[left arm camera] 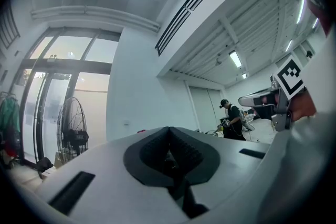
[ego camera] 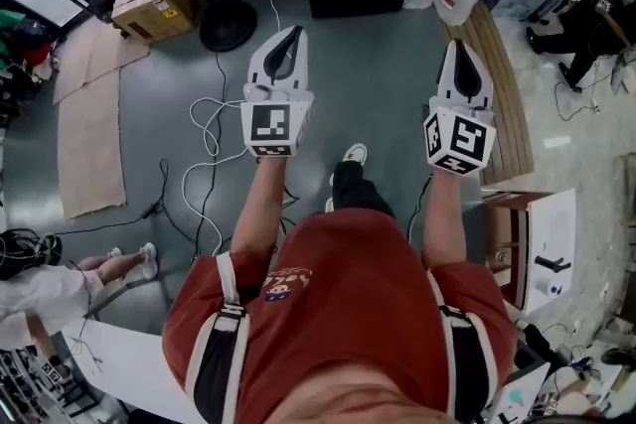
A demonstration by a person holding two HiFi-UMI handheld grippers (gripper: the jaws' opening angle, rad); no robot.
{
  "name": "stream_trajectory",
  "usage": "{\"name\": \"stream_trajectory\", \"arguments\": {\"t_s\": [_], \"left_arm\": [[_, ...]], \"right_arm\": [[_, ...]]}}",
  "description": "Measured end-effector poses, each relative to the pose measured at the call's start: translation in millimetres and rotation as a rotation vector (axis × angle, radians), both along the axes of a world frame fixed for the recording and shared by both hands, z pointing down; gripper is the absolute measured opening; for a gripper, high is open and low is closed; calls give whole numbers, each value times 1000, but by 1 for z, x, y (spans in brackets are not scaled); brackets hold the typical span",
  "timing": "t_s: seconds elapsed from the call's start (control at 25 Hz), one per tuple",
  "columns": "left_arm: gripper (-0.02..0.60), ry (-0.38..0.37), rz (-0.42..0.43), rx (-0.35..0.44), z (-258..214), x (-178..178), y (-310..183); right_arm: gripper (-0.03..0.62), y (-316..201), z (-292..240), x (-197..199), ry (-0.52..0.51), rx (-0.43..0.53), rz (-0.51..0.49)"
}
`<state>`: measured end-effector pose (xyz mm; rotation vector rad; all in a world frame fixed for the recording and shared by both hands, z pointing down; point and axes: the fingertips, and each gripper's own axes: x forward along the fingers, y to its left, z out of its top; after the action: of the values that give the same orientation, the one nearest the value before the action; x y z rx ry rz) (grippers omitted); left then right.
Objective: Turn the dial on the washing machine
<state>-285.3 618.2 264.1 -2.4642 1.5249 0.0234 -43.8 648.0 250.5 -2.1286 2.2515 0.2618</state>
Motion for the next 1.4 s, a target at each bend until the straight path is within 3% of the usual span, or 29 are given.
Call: {"name": "stream_trajectory", "arguments": {"t_s": [0.44,1.0,1.4], "left_arm": [[9,-17,23,-30,11,21,-111],[9,-32,56,-48,16,79,-275],[9,-18,59,-59,29,105,-354]], "right_arm": [[8,-113,21,19,-21,-40,16],[9,-269,41,76,-57,-93,68],[9,-349,58,98,-56,-123,71]]}}
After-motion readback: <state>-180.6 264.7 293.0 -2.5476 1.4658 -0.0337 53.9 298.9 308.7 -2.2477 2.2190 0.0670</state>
